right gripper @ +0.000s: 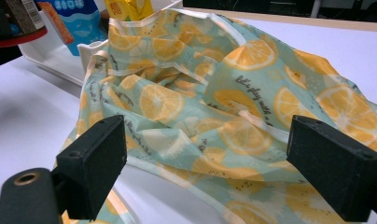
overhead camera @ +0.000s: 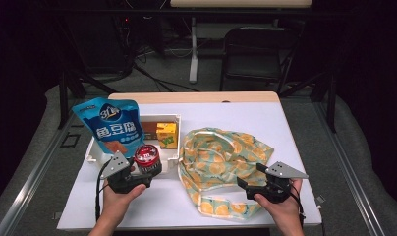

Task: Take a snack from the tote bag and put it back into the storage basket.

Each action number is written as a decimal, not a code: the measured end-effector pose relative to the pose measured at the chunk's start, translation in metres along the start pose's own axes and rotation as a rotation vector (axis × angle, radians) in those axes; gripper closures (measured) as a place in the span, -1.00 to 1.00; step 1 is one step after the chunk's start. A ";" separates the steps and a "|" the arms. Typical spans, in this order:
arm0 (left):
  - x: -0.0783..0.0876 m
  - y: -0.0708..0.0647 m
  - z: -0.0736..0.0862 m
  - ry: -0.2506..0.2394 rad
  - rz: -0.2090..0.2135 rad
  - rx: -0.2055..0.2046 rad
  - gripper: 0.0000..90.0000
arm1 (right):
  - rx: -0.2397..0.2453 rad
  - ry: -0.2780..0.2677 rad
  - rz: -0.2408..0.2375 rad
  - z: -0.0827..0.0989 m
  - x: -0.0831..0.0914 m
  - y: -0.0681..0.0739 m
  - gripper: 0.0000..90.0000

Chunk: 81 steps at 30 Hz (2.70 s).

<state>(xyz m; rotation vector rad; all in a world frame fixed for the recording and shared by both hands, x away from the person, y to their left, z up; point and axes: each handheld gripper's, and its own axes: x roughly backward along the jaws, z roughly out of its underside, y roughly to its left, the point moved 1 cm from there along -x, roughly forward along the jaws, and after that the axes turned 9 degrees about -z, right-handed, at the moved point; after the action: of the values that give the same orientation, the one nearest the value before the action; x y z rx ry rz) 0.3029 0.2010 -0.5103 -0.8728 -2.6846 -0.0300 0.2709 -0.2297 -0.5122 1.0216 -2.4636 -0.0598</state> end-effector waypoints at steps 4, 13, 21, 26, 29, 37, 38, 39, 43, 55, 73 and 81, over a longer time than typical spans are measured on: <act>0.004 0.009 0.001 0.001 -0.022 0.008 -0.43 | -0.019 -0.007 -0.003 0.001 0.000 -0.004 -0.74; 0.006 0.026 0.005 0.007 -0.064 0.036 -0.43 | -0.005 0.000 -0.008 0.002 -0.001 -0.005 -0.75; -0.002 0.038 0.012 0.027 -0.083 0.064 -0.43 | -0.009 0.012 -0.004 0.005 -0.002 -0.004 -0.74; -0.009 0.043 0.014 0.032 -0.085 0.073 -0.43 | -0.014 0.006 0.004 0.006 0.001 -0.004 -0.74; -0.012 0.045 0.015 0.044 -0.089 0.069 -0.43 | -0.018 0.007 0.014 0.007 0.003 -0.005 -0.74; -0.027 0.051 0.022 0.081 -0.101 0.074 -0.43 | -0.019 0.014 0.014 0.008 0.001 -0.005 -0.74; -0.030 0.051 0.023 0.086 -0.103 0.070 -0.43 | -0.019 0.016 0.014 0.009 0.000 -0.005 -0.74; -0.033 0.050 0.024 0.094 -0.101 0.069 -0.43 | -0.018 0.017 0.014 0.009 0.000 -0.004 -0.74; -0.045 0.048 0.030 0.116 -0.094 0.074 -0.43 | -0.017 0.019 0.010 0.009 0.000 -0.004 -0.74; -0.060 0.046 0.037 0.132 -0.068 0.087 -0.43 | -0.022 0.020 0.012 0.010 -0.002 -0.004 -0.74; -0.076 0.039 0.036 0.298 -0.063 0.018 -0.44 | -0.021 0.025 0.012 0.012 -0.003 -0.004 -0.74; -0.051 0.039 0.028 0.212 -0.068 0.043 -0.62 | -0.018 0.027 0.011 0.012 -0.004 -0.003 -0.74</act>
<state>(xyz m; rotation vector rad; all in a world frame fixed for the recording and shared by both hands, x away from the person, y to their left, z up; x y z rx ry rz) 0.3562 0.2074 -0.5553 -0.7222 -2.5065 -0.0752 0.2698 -0.2308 -0.5251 0.9949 -2.4393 -0.0642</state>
